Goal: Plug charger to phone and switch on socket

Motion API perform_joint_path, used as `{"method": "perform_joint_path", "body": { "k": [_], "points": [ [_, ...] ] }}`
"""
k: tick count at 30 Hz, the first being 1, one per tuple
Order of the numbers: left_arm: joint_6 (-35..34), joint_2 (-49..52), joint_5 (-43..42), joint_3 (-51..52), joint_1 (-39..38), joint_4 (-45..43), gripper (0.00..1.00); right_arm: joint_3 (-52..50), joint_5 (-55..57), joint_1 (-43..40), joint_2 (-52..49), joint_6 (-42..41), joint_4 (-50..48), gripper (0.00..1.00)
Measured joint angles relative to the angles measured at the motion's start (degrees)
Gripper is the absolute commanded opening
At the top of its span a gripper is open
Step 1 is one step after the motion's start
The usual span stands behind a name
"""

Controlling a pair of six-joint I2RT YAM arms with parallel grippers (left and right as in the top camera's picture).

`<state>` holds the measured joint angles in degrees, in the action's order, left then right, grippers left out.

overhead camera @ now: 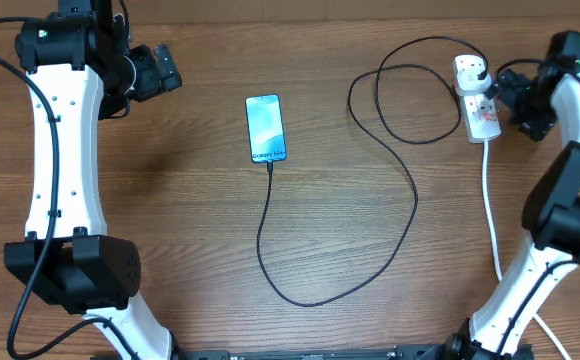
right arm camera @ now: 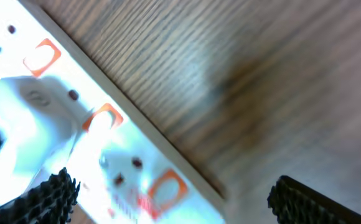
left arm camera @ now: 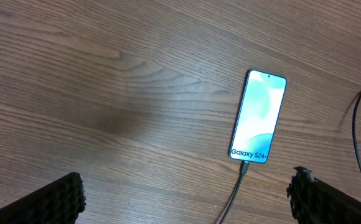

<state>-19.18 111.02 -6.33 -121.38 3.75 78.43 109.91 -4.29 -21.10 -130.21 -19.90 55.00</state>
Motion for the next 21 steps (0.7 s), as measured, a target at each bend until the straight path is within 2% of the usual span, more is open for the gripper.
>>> {"method": "perform_joint_path", "body": {
  "k": [5,11,17,21],
  "points": [
    [0.00,0.00,0.00,0.00,0.00,-0.02,1.00,0.94,-0.33,-3.74,10.36,0.15,8.31,1.00],
    [0.00,0.00,0.02,0.00,0.00,-0.02,1.00,3.13,-1.79,-6.25,32.17,0.24,17.40,1.00],
    [0.00,0.00,0.17,0.02,0.00,-0.02,1.00,2.95,-3.02,0.00,50.47,0.48,25.59,1.00],
    [0.00,0.00,0.20,0.02,0.00,-0.07,1.00,-4.39,-2.93,6.62,61.81,1.55,26.08,1.00]
  ]
}}
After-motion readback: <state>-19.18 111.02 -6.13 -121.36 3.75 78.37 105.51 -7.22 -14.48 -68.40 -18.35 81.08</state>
